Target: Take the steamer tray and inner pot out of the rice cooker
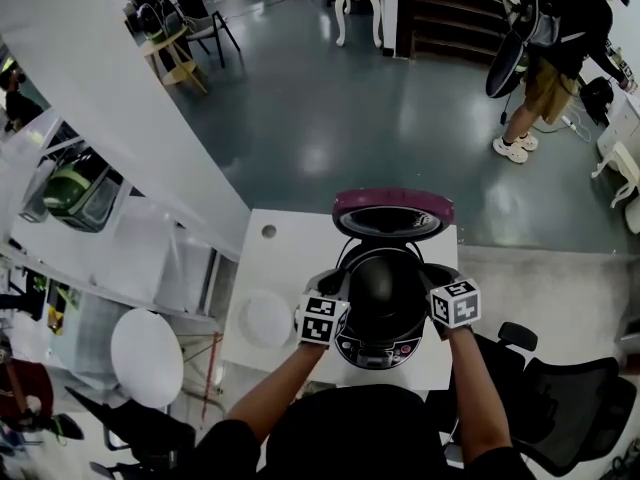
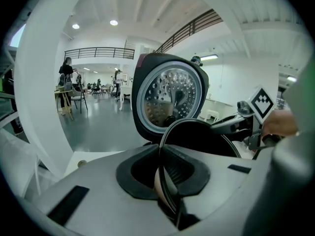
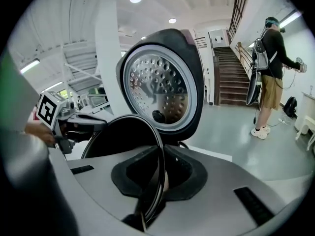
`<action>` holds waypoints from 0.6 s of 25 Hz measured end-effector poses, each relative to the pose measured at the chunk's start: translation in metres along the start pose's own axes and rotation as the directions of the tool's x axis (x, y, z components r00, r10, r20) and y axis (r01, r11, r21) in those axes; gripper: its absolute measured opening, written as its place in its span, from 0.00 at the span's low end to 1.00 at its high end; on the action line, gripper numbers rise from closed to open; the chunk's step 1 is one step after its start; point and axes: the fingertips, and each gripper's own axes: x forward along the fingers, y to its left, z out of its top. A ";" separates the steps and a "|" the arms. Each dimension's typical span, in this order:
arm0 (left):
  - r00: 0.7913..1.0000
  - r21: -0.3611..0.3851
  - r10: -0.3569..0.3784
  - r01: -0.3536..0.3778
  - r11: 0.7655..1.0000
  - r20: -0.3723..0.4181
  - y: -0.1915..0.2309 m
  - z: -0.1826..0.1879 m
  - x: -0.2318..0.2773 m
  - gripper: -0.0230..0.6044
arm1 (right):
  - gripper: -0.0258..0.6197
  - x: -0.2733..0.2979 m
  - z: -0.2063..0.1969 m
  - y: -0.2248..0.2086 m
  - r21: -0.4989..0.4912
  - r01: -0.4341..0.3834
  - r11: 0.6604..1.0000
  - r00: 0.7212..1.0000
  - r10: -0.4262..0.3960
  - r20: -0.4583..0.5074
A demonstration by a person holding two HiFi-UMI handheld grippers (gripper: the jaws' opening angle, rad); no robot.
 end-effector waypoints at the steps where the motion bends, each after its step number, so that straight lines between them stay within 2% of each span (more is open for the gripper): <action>1: 1.000 -0.001 0.000 0.000 1.000 0.005 0.000 0.002 -0.002 0.08 | 0.09 -0.002 0.002 0.001 -0.003 0.001 1.000 1.000 -0.001 0.006; 8: 0.998 0.035 0.033 -0.035 0.999 0.061 0.003 0.022 -0.019 0.08 | 0.09 -0.015 0.030 0.012 -0.034 0.001 0.999 0.998 0.001 0.069; 15: 0.993 0.025 0.049 -0.052 0.998 0.110 0.002 0.035 -0.036 0.08 | 0.09 -0.034 0.052 0.024 -0.078 0.002 0.997 0.993 0.007 0.116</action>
